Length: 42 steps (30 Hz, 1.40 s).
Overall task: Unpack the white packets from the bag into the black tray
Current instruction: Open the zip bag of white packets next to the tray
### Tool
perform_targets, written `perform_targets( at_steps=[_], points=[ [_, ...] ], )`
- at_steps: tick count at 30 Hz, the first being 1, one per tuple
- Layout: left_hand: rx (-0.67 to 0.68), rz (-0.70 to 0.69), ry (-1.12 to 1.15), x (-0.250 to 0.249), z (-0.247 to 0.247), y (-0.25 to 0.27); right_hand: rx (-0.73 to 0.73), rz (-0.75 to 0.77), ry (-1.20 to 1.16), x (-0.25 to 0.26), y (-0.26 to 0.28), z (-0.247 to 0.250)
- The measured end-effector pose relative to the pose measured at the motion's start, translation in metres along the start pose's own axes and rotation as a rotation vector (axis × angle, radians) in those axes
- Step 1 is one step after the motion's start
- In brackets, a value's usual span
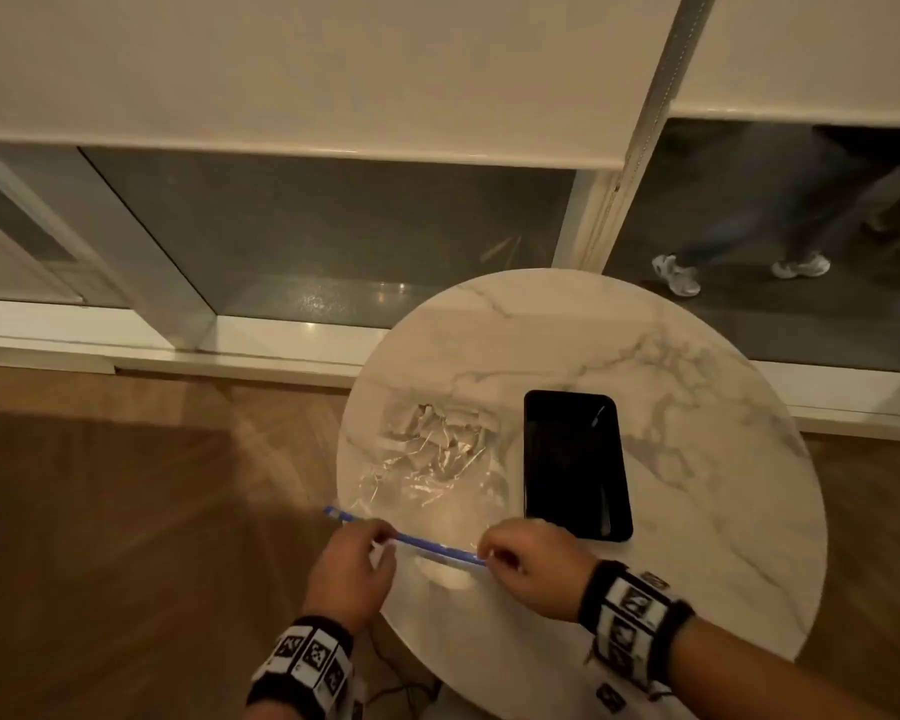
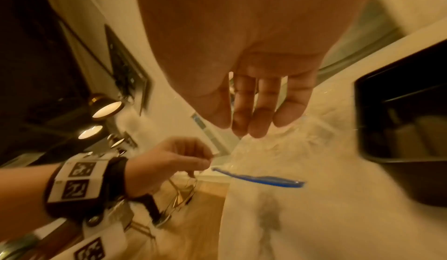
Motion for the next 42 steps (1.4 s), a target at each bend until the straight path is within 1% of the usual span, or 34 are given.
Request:
perform_targets(
  at_steps=[1,2,4,5,7,8,10,13,14,16,17,19,22,27,29,32,36,38,42],
  points=[
    [-0.075,-0.028,-0.035,0.005,0.009,-0.004,0.038,0.016,0.046,0.01,-0.009,-0.007],
    [-0.101,-0.024,-0.139,0.013,0.011,-0.009,0.072,0.025,0.11,0.019,-0.016,-0.01],
    [-0.078,0.035,-0.272,0.03,0.019,-0.018,0.13,0.04,0.177,0.038,-0.033,-0.022],
    [-0.048,0.077,-0.29,0.038,0.022,-0.023,0.135,0.028,0.186,0.042,-0.041,-0.027],
    [0.0,0.16,-0.198,0.046,0.025,-0.03,0.138,-0.015,0.212,0.046,-0.053,-0.035],
    [0.015,0.171,-0.157,0.048,0.026,-0.032,0.135,-0.032,0.239,0.045,-0.057,-0.04],
    [0.04,0.168,-0.11,0.049,0.03,-0.035,0.105,-0.041,0.277,0.05,-0.059,-0.044],
    [-0.007,0.125,-0.086,0.056,0.029,-0.036,0.038,-0.055,0.265,0.052,-0.057,-0.048],
    [-0.011,0.13,-0.083,0.061,0.026,-0.035,0.019,-0.068,0.248,0.052,-0.057,-0.049],
    [0.026,0.184,-0.049,0.069,0.019,-0.035,-0.004,-0.099,0.216,0.05,-0.056,-0.05],
    [0.046,0.189,-0.023,0.072,0.017,-0.034,-0.009,-0.109,0.211,0.051,-0.055,-0.051],
    [0.049,0.145,0.003,0.073,0.014,-0.034,-0.014,-0.122,0.206,0.053,-0.054,-0.052],
    [-0.007,0.042,0.042,0.062,0.014,-0.029,-0.046,-0.104,0.195,0.058,-0.053,-0.054],
    [-0.131,-0.181,0.108,0.034,0.022,-0.013,-0.185,-0.003,0.132,0.076,-0.053,-0.05],
    [-0.196,-0.237,0.153,0.022,0.029,-0.006,-0.249,0.052,0.177,0.083,-0.053,-0.048],
    [-0.239,-0.285,0.191,0.009,0.035,-0.003,-0.39,0.097,0.237,0.09,-0.051,-0.041],
    [-0.256,-0.338,0.218,-0.003,0.043,-0.004,-0.555,0.144,0.338,0.099,-0.052,-0.025],
    [-0.249,-0.362,0.212,-0.007,0.047,-0.006,-0.597,0.157,0.382,0.103,-0.053,-0.017],
    [-0.274,-0.407,0.208,-0.014,0.059,-0.01,-0.601,0.203,0.471,0.111,-0.055,-0.008]
  ],
)
Point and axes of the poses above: each hand's wrist, its own y-axis away from the middle knuckle, its own z-axis out of the back of the hand, x = y × z, the point moved 5 cm from there along -y, towards the middle knuckle, and after that the axes turned 5 degrees about -z, right-handed, at the moved point
